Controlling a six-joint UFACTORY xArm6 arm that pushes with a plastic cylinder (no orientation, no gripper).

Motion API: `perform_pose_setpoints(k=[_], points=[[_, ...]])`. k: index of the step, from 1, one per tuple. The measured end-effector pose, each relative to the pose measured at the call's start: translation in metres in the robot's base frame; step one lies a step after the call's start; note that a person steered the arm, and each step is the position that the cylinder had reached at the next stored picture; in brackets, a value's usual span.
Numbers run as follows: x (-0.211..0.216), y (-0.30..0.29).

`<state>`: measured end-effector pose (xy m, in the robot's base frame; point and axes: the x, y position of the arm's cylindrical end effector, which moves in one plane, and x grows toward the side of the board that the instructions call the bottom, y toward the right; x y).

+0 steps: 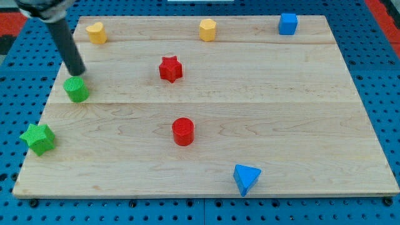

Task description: Move the green star to the center right

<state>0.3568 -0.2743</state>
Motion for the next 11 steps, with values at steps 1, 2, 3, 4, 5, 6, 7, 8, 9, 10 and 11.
perform_pose_setpoints(k=[1, 2, 3, 4, 5, 6, 7, 8, 9, 10, 11], points=[[0.022, -0.03], [0.127, -0.029], [0.178, -0.029], [0.179, 0.021], [0.158, 0.107], [0.181, 0.11], [0.219, 0.123], [0.2, 0.173], [0.152, 0.171], [0.147, 0.157], [0.111, 0.158]])
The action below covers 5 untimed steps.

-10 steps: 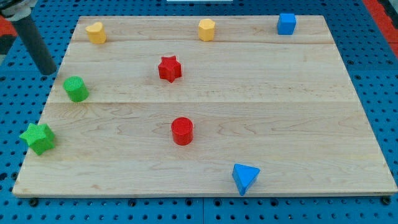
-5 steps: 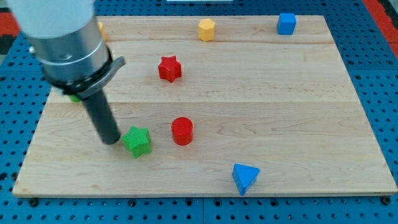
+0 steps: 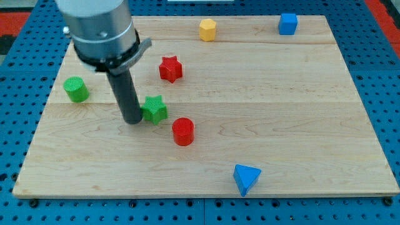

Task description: Move the green star to the center right

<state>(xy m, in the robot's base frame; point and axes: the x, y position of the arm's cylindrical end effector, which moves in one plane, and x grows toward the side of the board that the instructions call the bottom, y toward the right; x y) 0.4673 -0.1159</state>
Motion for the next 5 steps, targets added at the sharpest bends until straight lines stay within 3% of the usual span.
perform_pose_setpoints(k=[2, 3, 4, 5], points=[[-0.02, 0.179], [-0.002, 0.156], [-0.032, 0.139], [-0.063, 0.169]])
